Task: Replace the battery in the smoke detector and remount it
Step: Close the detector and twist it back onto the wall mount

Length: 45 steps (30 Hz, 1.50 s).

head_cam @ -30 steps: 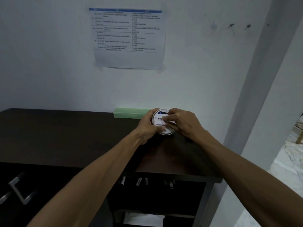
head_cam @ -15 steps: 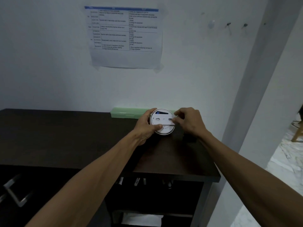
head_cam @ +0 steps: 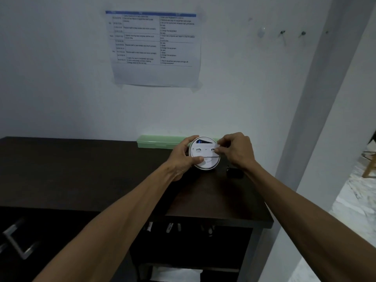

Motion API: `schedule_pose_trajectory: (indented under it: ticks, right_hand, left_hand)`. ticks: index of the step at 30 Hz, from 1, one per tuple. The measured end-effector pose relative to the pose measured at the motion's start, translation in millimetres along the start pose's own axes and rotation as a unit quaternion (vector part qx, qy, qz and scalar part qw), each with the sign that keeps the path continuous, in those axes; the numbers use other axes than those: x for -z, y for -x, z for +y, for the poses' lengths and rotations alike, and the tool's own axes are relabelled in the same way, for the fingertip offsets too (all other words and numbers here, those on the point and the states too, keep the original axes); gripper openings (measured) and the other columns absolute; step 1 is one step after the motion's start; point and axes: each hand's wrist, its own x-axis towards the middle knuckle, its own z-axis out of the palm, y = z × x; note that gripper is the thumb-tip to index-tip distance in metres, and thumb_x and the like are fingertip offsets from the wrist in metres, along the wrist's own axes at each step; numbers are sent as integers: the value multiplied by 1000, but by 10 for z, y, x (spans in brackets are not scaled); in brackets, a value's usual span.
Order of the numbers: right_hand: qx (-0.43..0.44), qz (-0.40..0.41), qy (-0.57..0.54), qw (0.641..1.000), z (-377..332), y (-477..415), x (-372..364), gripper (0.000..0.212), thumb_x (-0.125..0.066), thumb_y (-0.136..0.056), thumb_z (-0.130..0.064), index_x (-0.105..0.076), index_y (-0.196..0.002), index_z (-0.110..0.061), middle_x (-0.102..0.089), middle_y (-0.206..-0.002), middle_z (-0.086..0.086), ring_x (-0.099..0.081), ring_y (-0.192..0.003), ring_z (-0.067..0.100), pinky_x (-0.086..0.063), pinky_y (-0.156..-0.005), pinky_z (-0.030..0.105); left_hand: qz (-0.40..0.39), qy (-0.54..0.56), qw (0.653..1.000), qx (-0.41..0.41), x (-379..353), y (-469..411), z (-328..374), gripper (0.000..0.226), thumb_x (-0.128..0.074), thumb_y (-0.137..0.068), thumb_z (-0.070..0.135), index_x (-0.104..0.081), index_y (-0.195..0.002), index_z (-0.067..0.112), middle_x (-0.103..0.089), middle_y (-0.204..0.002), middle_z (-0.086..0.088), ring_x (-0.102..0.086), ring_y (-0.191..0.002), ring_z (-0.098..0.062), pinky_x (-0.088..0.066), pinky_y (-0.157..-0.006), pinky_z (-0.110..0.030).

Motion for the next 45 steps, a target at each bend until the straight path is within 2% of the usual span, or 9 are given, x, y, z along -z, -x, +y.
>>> schedule_pose_trajectory:
  ticks: [4,7,12,18,24,36,39,42,45]
  right_hand:
    - [46,-4,57,997,-24,40,1,32,-80,-76,-25,-75,-107,-23,-73,-105,0,-68,-91,21,-55,-83,38]
    - [67,-20,88,994,-13,90,-30,29,-75,-80,-24,-76,-109,-20,-71,-112,5,-66,-98,27,-53,-85,39]
    - [84,-52,134,986,-14,118,-9,28,-74,-81,-27,-76,-106,-15,-69,-114,8,-62,-102,29,-51,-85,38]
    - [72,-73,158,982,-43,123,36,52,-83,-71,-38,-72,-116,-15,-67,-115,6,-61,-103,25,-53,-86,37]
    - [81,-68,174,979,-66,186,27,61,-83,-67,-47,-69,-117,-14,-65,-116,7,-59,-106,25,-53,-87,40]
    - [181,-52,222,957,-184,420,-1,58,-69,-78,-50,-63,-124,-15,-62,-126,6,-55,-114,27,-53,-86,41]
    - [199,-17,216,956,-224,415,-38,63,-71,-79,-47,-58,-132,-16,-62,-130,8,-56,-117,31,-50,-87,41]
    - [211,9,218,953,-246,368,-68,60,-70,-83,-39,-55,-134,-12,-65,-127,12,-61,-109,35,-50,-82,40]
    - [195,39,138,970,-291,346,-99,47,-67,-87,-31,-58,-127,-9,-70,-115,13,-67,-92,29,-55,-78,37]
  left_hand:
    - [2,2,1000,10,-8,-35,15,83,-70,-72,-24,-54,-138,22,-60,-122,-20,-62,-112,-36,-60,-83,-43]
    - [8,2,1000,8,-2,-27,3,82,-71,-72,-24,-54,-137,22,-61,-120,-18,-63,-107,-32,-61,-72,-36]
    - [30,-16,999,-11,-11,-49,-41,82,-73,-71,-23,-54,-137,22,-65,-119,-22,-65,-105,-33,-60,-79,-42]
    - [55,-68,996,-20,-46,-94,-56,77,-77,-73,-14,-57,-133,29,-67,-115,-14,-66,-109,-32,-59,-90,-49]
    - [86,-124,988,-40,-78,-82,-12,67,-78,-75,-6,-59,-129,29,-69,-111,-7,-68,-103,-25,-61,-85,-41]
    - [142,-64,988,5,-65,-94,38,52,-78,-79,3,-62,-122,27,-69,-108,-15,-71,-95,-32,-63,-78,-47]
    - [143,-23,989,24,-96,-94,172,38,-74,-86,12,-64,-121,22,-70,-111,-16,-72,-93,-32,-63,-72,-46]
    - [141,-31,990,11,-131,-63,381,26,-66,-93,30,-67,-117,20,-71,-113,-11,-71,-91,-24,-57,-60,-32]
    - [112,-48,992,-3,-151,-5,602,35,-52,-98,46,-68,-114,20,-71,-113,-6,-68,-97,-24,-57,-77,-38]
